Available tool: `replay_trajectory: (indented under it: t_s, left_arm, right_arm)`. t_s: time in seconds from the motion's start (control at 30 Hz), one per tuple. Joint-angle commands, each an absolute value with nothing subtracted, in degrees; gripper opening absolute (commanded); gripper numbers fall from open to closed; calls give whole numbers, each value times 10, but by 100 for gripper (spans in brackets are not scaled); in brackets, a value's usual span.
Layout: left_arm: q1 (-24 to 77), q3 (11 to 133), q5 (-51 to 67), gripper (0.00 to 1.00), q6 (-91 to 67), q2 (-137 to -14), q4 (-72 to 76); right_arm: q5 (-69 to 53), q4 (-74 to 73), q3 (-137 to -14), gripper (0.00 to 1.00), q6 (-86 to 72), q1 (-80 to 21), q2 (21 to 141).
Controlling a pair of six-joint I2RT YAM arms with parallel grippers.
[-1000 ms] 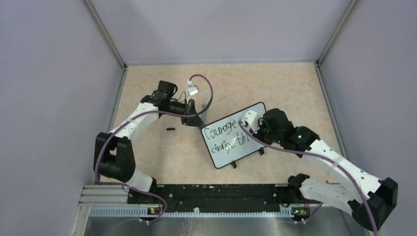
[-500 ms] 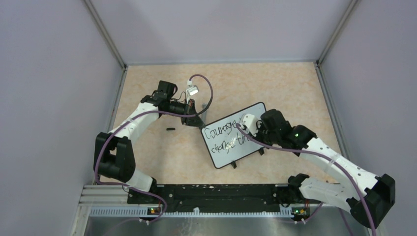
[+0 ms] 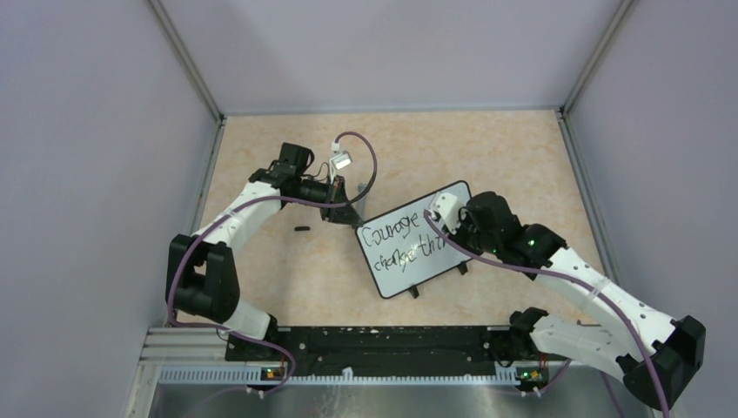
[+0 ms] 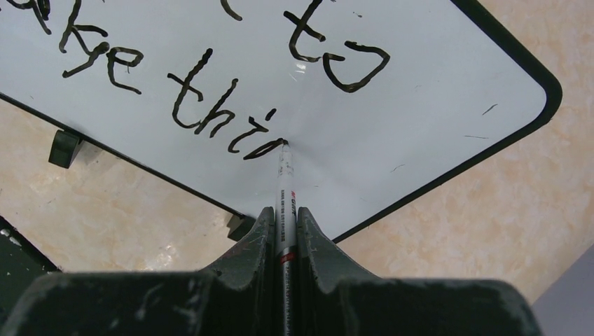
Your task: Write a sentence on the whiteboard
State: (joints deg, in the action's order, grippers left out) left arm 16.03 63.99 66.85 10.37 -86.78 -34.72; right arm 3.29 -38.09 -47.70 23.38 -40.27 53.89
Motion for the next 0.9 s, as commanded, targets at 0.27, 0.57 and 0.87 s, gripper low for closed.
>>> replay_trajectory:
  t_s: [0.27, 0.57, 0.87]
  left_arm:
    - [167, 644, 648, 0, 120, -876, -350]
    - [167, 647, 648, 0, 118, -880, -350]
    - [167, 647, 648, 0, 118, -879, -350]
  right_arm:
    - [64, -367, -486, 0, 246, -398, 541]
    - [13, -410, -485, 0, 267, -399, 557]
    - [43, -399, -499, 0, 250, -398, 536]
